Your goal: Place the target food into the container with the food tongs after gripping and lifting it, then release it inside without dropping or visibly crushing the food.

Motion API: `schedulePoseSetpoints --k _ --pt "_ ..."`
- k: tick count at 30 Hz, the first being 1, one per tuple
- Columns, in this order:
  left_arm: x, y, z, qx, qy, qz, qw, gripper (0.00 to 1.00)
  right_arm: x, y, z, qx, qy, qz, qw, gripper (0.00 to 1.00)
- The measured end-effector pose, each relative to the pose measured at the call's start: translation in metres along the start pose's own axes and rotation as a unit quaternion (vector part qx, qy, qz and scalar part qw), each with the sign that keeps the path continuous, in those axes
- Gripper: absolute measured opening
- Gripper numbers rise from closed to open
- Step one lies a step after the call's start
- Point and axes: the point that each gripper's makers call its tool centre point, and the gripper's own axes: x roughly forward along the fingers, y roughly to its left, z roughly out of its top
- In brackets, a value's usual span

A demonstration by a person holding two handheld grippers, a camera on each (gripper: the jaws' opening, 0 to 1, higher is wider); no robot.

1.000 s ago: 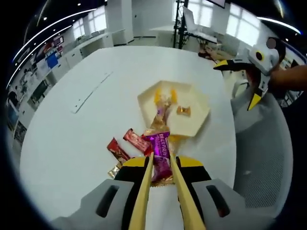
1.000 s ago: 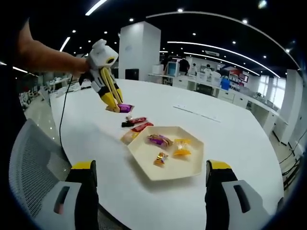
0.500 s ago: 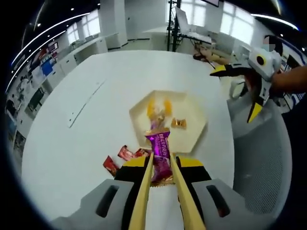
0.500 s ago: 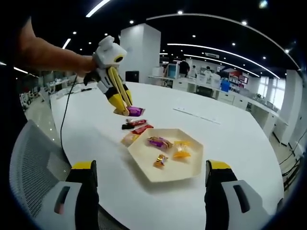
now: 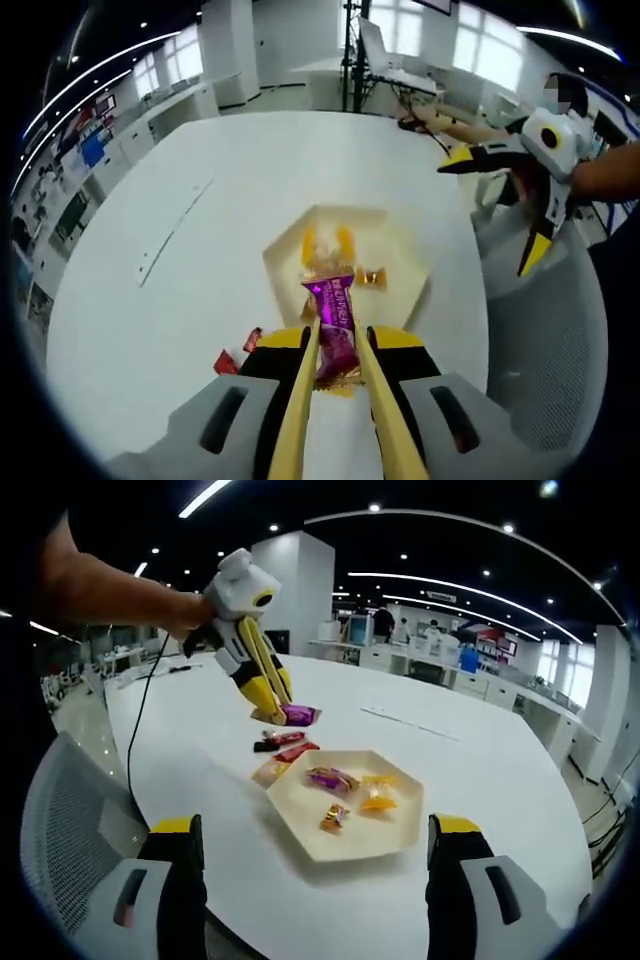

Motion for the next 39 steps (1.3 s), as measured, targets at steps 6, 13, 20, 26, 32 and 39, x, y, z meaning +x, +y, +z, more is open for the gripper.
schedulePoseSetpoints --k 6,13,20,26,32,39 --pt "0.002 0.0 0.013 0.007 -0.001 -0.005 1.0 0.19 -0.001 -0.001 0.001 0.0 -0.002 -0.003 1.0 0.91" --pt "0.007 0.001 0.037 0.001 -0.015 -0.01 0.9998 0.19 0.0 -0.001 0.0 0.001 -0.001 -0.003 1.0 0.91" --pt "0.017 -0.004 0.063 0.021 -0.017 -0.02 0.9994 0.19 0.0 -0.002 0.0 0.002 -0.001 -0.005 1.0 0.91" --pt "0.022 -0.008 0.085 0.034 -0.026 -0.025 0.9988 0.19 0.0 -0.002 -0.001 0.002 0.001 -0.006 1.0 0.9" --pt "0.026 -0.012 0.092 0.04 -0.027 -0.03 0.9984 0.19 0.0 -0.003 -0.001 0.002 0.003 -0.008 1.0 0.9" --pt "0.03 -0.011 0.092 0.049 -0.03 -0.029 0.998 0.22 0.0 -0.003 -0.002 0.001 0.004 -0.009 1.0 0.9"
